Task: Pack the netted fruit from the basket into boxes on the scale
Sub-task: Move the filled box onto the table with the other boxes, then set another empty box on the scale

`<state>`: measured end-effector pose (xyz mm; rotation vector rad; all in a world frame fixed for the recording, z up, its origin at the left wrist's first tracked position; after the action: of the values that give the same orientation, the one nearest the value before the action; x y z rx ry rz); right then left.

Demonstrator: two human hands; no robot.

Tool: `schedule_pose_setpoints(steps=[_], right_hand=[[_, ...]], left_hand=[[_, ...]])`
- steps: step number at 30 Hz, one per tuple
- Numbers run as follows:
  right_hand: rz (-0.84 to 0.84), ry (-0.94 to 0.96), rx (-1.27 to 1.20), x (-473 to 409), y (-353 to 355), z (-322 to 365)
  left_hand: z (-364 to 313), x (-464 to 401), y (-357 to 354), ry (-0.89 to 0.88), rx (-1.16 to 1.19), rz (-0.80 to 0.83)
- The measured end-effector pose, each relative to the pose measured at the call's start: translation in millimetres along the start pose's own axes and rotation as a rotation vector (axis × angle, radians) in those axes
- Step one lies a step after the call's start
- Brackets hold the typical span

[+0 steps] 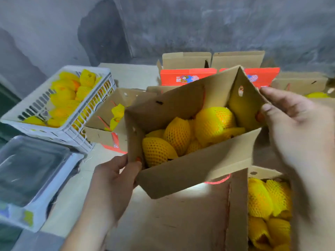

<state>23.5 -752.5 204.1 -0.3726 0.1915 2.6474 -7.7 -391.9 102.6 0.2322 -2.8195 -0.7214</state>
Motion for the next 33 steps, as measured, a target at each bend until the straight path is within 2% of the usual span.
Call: schedule_pose_setpoints(steps=[6, 9, 17, 21, 25, 30, 33], right_hand=[[0.213, -0.059, -0.087, 49, -117, -11], [0.317, -0.059, -0.113, 77, -188, 4], [0.420, -0.108, -0.218, 154, -378, 18], [0.462, -0.143, -0.257, 184, -467, 26], [0.498, -0.048, -0.209, 203, -528, 40], [0.510, -0.022, -0.055, 207, -578, 24], [0.531, -0.011, 0.080, 216, -603, 13]], left_hand=[[80, 12, 111, 0.122, 0.112, -0.106], [114, 24, 158, 0.142, 0.174, -0.092], [218, 26, 326, 0.301, 0.087, -0.337], [262, 15, 400, 0.328, 0.059, -0.402], [295, -19, 462, 0.346, 0.062, -0.367], [298, -107, 520, 0.248, -0.001, -0.333], [314, -159, 547, 0.265, -0.150, -0.357]])
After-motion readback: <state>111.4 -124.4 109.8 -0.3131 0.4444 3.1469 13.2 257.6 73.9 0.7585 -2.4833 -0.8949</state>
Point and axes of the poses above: each hand's wrist, its own x-axis away from the middle knuckle, its own y-axis out of the back of the hand, z = x × y, the point moved 10 cm from there along -x, towards the middle knuckle, and after that the axes turned 13 degrees about -x, right-handed, at the moved point
